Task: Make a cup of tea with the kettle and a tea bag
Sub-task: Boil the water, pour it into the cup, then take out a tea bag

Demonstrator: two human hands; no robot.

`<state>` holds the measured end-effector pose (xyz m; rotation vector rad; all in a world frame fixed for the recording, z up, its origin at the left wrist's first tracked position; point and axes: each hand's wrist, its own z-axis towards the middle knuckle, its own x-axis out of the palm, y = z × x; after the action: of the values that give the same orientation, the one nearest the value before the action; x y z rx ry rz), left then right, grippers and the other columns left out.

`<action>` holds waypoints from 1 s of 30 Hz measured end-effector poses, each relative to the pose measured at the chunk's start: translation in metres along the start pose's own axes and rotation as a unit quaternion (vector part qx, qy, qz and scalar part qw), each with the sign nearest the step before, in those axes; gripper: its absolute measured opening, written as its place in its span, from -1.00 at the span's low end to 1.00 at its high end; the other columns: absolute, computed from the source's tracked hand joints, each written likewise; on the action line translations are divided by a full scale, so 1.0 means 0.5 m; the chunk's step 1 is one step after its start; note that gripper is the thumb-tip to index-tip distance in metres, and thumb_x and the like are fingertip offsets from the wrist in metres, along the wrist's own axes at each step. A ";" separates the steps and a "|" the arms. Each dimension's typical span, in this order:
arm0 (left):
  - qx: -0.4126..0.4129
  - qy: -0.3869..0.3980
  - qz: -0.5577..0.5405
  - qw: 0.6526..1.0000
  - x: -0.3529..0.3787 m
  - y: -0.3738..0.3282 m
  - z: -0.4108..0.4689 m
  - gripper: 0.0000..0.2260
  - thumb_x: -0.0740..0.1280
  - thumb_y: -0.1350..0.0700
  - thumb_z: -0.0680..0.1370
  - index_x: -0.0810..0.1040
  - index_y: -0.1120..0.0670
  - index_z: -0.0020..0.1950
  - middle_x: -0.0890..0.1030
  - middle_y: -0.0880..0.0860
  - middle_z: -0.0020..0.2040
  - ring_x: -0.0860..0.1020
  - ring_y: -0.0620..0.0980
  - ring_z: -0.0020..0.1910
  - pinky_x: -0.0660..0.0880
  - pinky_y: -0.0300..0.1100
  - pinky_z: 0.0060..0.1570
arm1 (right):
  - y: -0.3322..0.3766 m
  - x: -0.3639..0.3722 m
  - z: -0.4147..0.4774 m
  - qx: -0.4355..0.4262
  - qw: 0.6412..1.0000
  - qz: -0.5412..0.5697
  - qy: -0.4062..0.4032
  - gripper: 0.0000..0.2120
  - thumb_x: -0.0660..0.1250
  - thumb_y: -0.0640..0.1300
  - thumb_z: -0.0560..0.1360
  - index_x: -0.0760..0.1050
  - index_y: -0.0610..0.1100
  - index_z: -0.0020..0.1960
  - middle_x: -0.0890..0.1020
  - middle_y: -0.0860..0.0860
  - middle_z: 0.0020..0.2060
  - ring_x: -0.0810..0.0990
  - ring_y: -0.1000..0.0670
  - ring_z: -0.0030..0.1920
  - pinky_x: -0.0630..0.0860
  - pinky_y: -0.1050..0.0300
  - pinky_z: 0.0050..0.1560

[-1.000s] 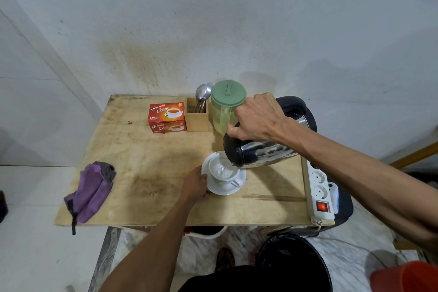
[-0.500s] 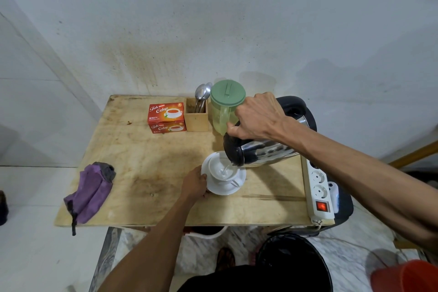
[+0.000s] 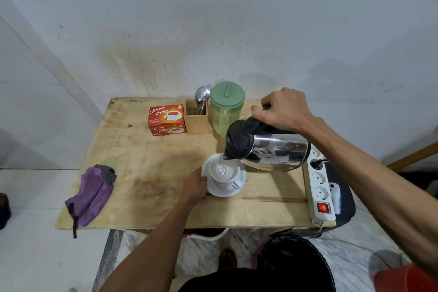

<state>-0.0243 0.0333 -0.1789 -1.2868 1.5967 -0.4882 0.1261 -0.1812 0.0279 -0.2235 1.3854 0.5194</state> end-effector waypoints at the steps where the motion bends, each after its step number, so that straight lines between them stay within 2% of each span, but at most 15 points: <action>1: 0.002 0.000 0.003 1.000 0.000 0.000 0.000 -0.71 0.14 0.17 0.62 0.48 0.14 0.31 0.67 0.21 -0.17 0.62 0.22 -0.39 0.60 0.05 -0.33 | -0.012 0.001 -0.003 0.018 0.999 0.026 -0.002 -0.52 0.18 0.23 0.36 0.34 -0.14 -0.49 0.30 0.01 -0.59 0.29 -0.06 -0.48 0.26 0.14 -0.35; 3: 0.003 0.001 0.006 1.000 -0.001 -0.002 -0.002 -0.71 0.14 0.17 0.62 0.47 0.15 0.31 0.67 0.22 -0.15 0.63 0.23 -0.38 0.61 0.07 -0.31 | -0.036 0.005 -0.011 0.055 0.995 0.081 -0.006 -0.53 0.22 0.19 0.37 0.39 -0.19 -0.46 0.33 0.01 -0.58 0.31 -0.03 -0.48 0.26 0.15 -0.36; 6: 0.002 0.003 0.005 1.000 -0.003 -0.008 -0.005 -0.72 0.15 0.18 0.62 0.46 0.16 0.31 0.66 0.19 -0.16 0.60 0.13 -0.44 0.60 0.02 -0.35 | -0.064 0.010 -0.025 0.101 0.979 0.179 -0.008 -0.59 0.29 0.07 0.43 0.40 -0.17 -0.47 0.35 0.03 -0.58 0.31 0.01 -0.47 0.29 0.13 -0.35; 10: 0.006 0.004 0.012 1.000 -0.003 -0.010 -0.007 -0.72 0.15 0.17 0.63 0.45 0.15 0.32 0.67 0.21 -0.16 0.63 0.21 -0.38 0.61 0.10 -0.30 | -0.102 0.019 -0.039 0.169 0.934 0.314 -0.021 -0.55 0.30 -0.04 0.47 0.33 -0.08 -0.56 0.29 0.10 -0.63 0.27 0.00 -0.49 0.28 0.13 -0.34; 12: 0.005 0.005 0.014 1.000 -0.002 -0.010 -0.007 -0.71 0.14 0.18 0.63 0.45 0.15 0.33 0.66 0.22 -0.14 0.63 0.23 -0.37 0.61 0.10 -0.31 | -0.124 0.022 -0.038 0.203 0.913 0.351 -0.049 -0.57 0.29 0.00 0.44 0.24 -0.08 -0.53 0.27 -0.01 -0.56 0.26 -0.04 -0.46 0.26 0.08 -0.30; 15: 0.004 0.002 0.012 1.000 -0.002 -0.008 -0.007 -0.71 0.14 0.20 0.62 0.46 0.13 0.33 0.66 0.20 -0.18 0.62 0.20 -0.40 0.58 0.06 -0.35 | -0.156 0.026 -0.028 0.255 0.877 0.398 -0.086 -0.63 0.25 0.03 0.41 0.24 -0.15 -0.45 0.26 -0.10 -0.49 0.26 -0.06 -0.44 0.24 0.06 -0.30; 19: 0.010 -0.002 0.022 1.000 0.002 -0.002 0.001 -0.70 0.15 0.20 0.62 0.47 0.12 0.33 0.67 0.20 -0.18 0.63 0.22 -0.39 0.60 0.09 -0.33 | -0.210 0.032 -0.001 0.321 0.831 0.434 -0.133 -0.70 0.23 -0.01 0.35 0.34 -0.23 -0.39 0.29 -0.14 -0.49 0.30 -0.09 -0.47 0.24 0.07 -0.34; 23: 0.004 -0.006 0.036 0.999 0.007 0.001 0.008 -0.70 0.14 0.20 0.62 0.47 0.10 0.33 0.68 0.21 -0.19 0.65 0.29 -0.35 0.61 0.13 -0.32 | -0.261 0.041 0.028 0.384 0.793 0.445 -0.162 -0.76 0.23 -0.05 0.30 0.33 -0.17 -0.44 0.32 -0.13 -0.50 0.33 -0.12 -0.43 0.25 0.02 -0.35; 30: -0.004 -0.013 0.021 1.000 0.010 0.004 0.009 -0.72 0.15 0.22 0.63 0.48 0.09 0.31 0.66 0.22 -0.25 0.62 0.30 -0.39 0.58 0.08 -0.40 | -0.314 0.054 0.073 0.446 0.752 0.451 -0.178 -0.81 0.21 -0.05 0.28 0.36 -0.17 -0.39 0.38 -0.10 -0.48 0.37 -0.09 -0.52 0.27 0.08 -0.42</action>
<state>-0.0213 0.0308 -0.1846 -1.2579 1.6021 -0.4386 0.2352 -0.2952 -0.0149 1.3364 1.1456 0.5679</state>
